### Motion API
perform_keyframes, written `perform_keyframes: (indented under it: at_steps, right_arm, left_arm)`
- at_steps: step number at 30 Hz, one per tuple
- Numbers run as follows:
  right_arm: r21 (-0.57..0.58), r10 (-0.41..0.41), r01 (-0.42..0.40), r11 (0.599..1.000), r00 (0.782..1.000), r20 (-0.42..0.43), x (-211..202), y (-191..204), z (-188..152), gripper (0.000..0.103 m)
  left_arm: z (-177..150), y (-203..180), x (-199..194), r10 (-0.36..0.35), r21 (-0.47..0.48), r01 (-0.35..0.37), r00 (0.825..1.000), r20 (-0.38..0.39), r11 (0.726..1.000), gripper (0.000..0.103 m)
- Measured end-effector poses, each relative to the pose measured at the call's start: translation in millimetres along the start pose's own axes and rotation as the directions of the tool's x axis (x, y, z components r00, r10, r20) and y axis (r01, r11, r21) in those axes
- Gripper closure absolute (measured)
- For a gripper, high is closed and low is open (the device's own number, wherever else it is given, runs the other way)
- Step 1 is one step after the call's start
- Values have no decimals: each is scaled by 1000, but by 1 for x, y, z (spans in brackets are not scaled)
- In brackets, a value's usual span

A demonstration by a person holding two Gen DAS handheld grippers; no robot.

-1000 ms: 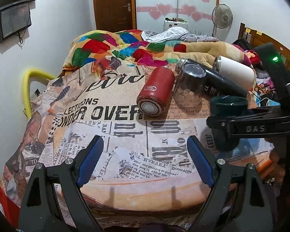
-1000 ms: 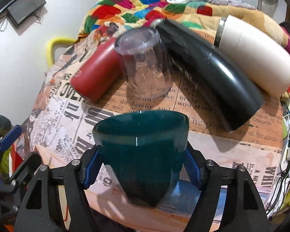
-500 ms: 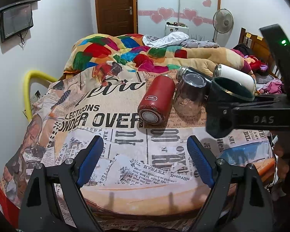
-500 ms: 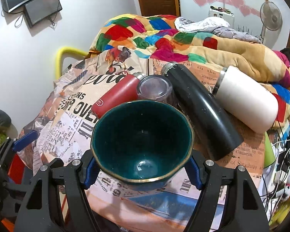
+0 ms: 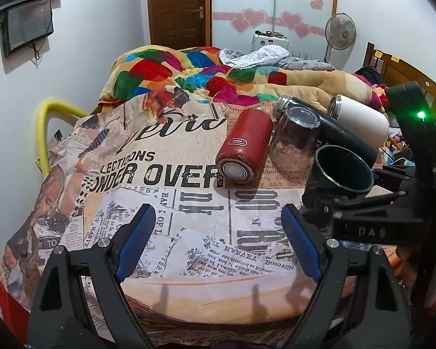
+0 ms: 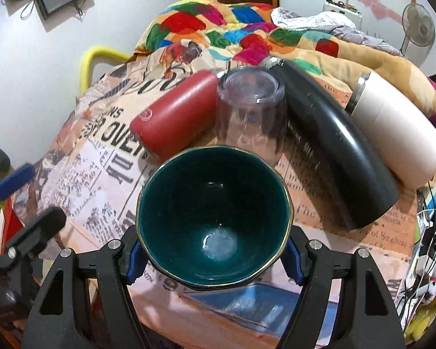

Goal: Flip cup upright
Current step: 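Turn the mug opening up and lower it onto the newspaper with the right tool, then open the right tool and withdraw it from the upright mug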

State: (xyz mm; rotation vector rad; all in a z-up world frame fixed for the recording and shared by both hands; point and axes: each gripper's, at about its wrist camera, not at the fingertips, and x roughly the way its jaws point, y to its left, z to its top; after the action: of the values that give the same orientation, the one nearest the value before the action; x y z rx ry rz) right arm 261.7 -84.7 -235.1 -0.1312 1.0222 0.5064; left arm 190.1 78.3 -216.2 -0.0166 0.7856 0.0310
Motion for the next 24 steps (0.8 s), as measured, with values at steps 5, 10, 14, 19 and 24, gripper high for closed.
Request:
perform_keyframes:
  at_steps: [5,10,14,19,24]
  right_arm:
    - [-61,-40,39,997,999,-3,-1,9,-6,31]
    - [-57,-44,42,997,999,-26,0,8,-9,31]
    - [-36,-26,24,999,998,-65,1,4,-12,31]
    - [-51,-34,32,998,998,-44,-22,5,-21,31]
    - [-44,-46,49,998,996,77,-81,5,-26,31]
  left_arm:
    - [0,0,-1,3,0,-3,1000,-2,1000,15]
    - [0,-2,-8,4,1,-4,1000,8,1000,15]
    - [2,-6,-19,4,6,-4,1000,22,1000,15]
    - [9,-11,-42,-13,7,13,998,58,1000,15]
    - [19,-21,-77,-44,7,43,991,123,999,15]
